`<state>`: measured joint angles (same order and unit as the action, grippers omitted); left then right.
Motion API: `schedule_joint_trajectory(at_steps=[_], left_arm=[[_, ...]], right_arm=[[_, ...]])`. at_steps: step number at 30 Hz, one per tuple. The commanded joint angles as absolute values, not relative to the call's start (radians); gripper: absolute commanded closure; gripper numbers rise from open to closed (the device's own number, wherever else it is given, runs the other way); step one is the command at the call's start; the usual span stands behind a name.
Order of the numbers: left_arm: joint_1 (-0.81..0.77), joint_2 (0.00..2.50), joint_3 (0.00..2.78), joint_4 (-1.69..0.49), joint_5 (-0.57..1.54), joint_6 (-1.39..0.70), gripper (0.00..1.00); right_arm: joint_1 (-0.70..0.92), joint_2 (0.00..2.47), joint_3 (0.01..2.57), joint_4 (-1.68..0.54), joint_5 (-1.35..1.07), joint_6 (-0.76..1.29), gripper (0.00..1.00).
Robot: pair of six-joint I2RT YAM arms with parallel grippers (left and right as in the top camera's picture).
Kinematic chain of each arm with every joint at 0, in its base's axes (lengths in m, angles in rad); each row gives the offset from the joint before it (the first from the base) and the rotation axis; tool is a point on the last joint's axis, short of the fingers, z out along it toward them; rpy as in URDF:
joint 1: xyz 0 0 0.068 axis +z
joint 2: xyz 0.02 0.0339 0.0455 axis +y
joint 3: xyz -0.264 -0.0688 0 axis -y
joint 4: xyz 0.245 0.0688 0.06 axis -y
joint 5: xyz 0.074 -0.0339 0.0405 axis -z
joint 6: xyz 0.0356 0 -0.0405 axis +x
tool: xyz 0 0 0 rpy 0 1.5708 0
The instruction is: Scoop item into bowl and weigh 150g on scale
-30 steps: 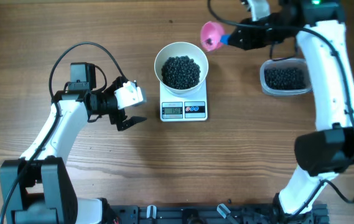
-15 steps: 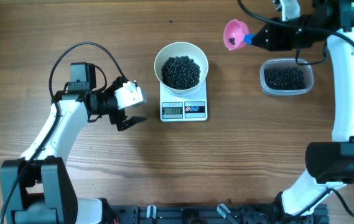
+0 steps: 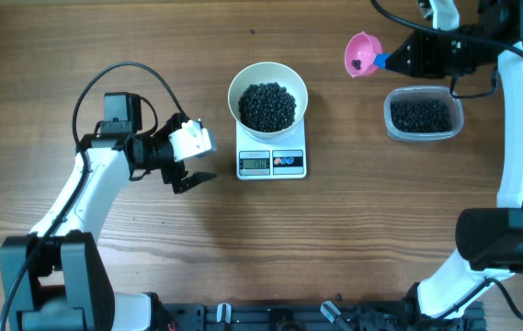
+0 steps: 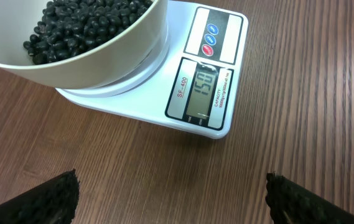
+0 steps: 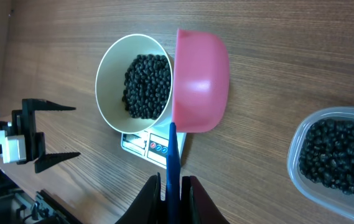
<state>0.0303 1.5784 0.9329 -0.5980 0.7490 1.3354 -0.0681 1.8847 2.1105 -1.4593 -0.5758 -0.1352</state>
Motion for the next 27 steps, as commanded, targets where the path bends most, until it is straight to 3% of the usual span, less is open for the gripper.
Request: schedule_joint_trajectory(at_steps=[1, 9, 16, 27], left_arm=[[0.036, 1.563, 0.929, -0.598, 0.757, 1.354, 0.00], [0.036, 1.563, 0.929, -0.598, 0.757, 1.354, 0.00], [0.036, 1.563, 0.929, -0.598, 0.757, 1.354, 0.00], [0.036, 1.563, 0.929, -0.598, 0.757, 1.354, 0.00]], right_arm=[[-0.065, 1.855, 2.130, -1.462, -0.582, -0.154, 0.96], [-0.150, 1.855, 2.130, -1.535, -0.538, -0.162, 0.96], [-0.299, 1.855, 2.128, -1.608, -0.291, -0.157, 0.96], [-0.189, 1.861, 2.118, -1.608, 0.072, -0.072, 0.96]])
